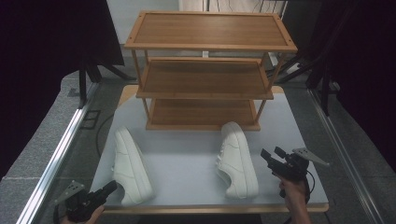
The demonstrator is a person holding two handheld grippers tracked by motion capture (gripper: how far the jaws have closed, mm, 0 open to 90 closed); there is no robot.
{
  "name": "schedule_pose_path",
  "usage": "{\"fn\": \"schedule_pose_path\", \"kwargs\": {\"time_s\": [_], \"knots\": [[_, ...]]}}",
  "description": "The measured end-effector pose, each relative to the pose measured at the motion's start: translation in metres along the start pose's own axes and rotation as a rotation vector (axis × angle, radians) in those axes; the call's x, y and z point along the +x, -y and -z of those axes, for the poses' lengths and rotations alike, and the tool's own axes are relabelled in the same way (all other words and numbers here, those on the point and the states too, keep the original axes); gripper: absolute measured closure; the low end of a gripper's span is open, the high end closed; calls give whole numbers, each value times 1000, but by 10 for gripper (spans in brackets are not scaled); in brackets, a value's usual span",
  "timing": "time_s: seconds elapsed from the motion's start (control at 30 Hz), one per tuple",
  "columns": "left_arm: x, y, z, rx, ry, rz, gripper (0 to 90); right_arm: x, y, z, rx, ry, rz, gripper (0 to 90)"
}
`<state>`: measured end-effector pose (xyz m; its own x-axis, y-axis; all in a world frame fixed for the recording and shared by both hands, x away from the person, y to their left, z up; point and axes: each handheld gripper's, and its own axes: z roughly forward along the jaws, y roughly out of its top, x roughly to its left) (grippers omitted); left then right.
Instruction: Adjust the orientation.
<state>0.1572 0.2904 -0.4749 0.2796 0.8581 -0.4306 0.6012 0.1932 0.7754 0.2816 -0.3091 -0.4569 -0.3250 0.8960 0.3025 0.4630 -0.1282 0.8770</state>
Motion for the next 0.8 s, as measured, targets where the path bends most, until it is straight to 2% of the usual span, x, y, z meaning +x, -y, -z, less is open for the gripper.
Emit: {"fn": "schedule_pose_path", "kwargs": {"time_s": [0.1,0.2,0.47,0.67,0.8], "knots": [[-1,-3,1,-14,12,3,897,0,1,-1,2,2,-4,321],[-7,-7,0,-13,1,-12,897,0,2,-1,8,5,-16,321],[-16,-18,-4,-17,20,-36,897,-4,2,1,2,17,-37,323],[-28,-31,-12,-15,60,-74,896,-5,2,2,-1,20,-45,323],[-41,-44,-29,3,99,-105,896,-6,2,2,2,24,-47,323]]}}
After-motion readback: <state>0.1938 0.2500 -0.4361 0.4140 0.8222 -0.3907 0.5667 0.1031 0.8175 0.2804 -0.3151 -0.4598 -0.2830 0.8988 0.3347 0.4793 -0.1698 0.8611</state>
